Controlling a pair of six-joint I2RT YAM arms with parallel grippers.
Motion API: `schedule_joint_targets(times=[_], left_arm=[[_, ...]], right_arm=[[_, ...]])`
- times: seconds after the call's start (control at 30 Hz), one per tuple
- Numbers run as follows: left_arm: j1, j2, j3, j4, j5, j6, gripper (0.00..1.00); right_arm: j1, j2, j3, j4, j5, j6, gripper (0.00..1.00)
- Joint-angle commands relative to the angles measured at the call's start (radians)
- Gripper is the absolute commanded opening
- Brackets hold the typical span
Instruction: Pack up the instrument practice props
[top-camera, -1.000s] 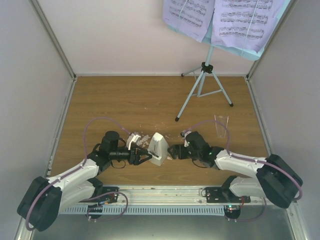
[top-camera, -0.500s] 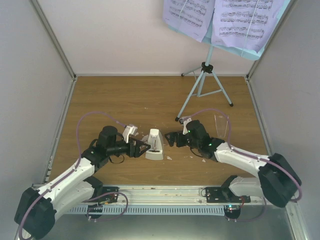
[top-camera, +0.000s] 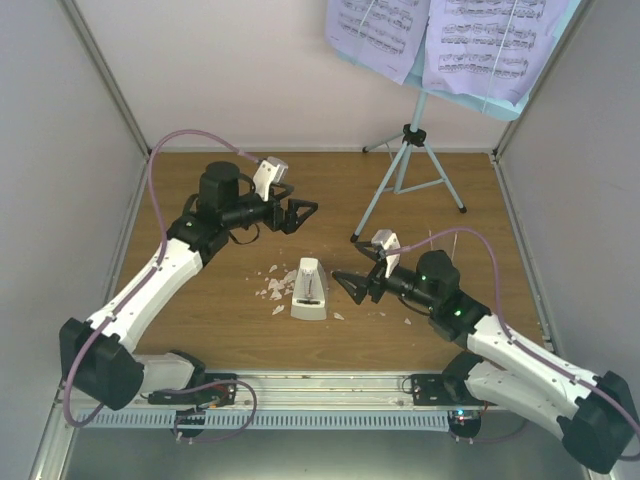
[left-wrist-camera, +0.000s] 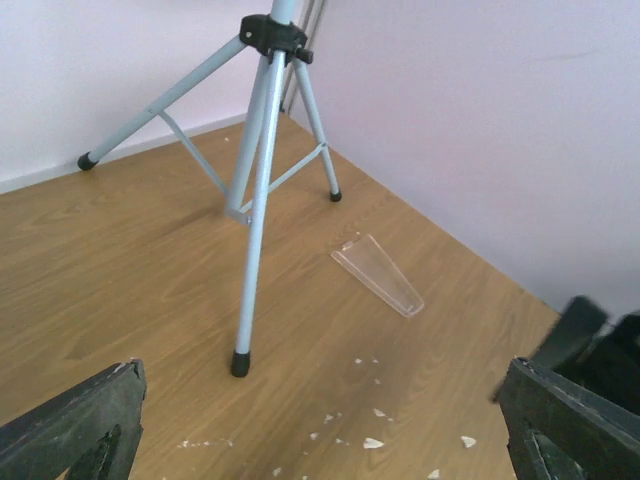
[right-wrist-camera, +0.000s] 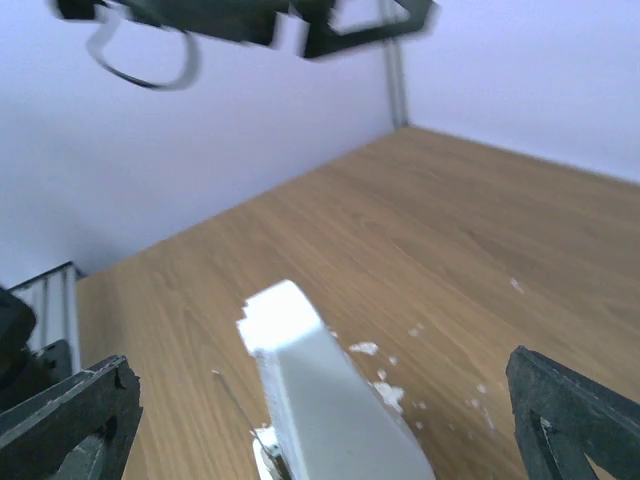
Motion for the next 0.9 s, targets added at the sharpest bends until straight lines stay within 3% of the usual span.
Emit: schedule_joint_targets(times=[0.0, 0.1, 0.4, 0.57, 0.87], left_arm=[[0.008, 0.012, -0.076, 0.149, -0.043, 0.098, 0.97], [0.044, 0.017, -0.104, 0.159, 0.005, 0.107, 0.98], [0.048, 0.014, -0.101, 0.116, -0.073, 0.177, 0.98], [0.047, -0.013, -0.123, 0.092, -0.141, 0.165, 0.98], [0.047, -0.030, -0.122, 0.087, -0.158, 0.166, 0.98]], right_arm=[[-0.003, 0.019, 0.004, 0.145, -0.208, -0.155, 1.00], [-0.004, 0.058, 0.020, 0.154, -0.278, -0.253, 1.00], [-0.018, 0.300, 0.039, 0.383, -0.463, -0.279, 1.00], [-0.018, 0.413, 0.110, 0.326, -0.469, -0.374, 1.00], [-0.018, 0.538, 0.143, 0.364, -0.479, -0.399, 0.99]])
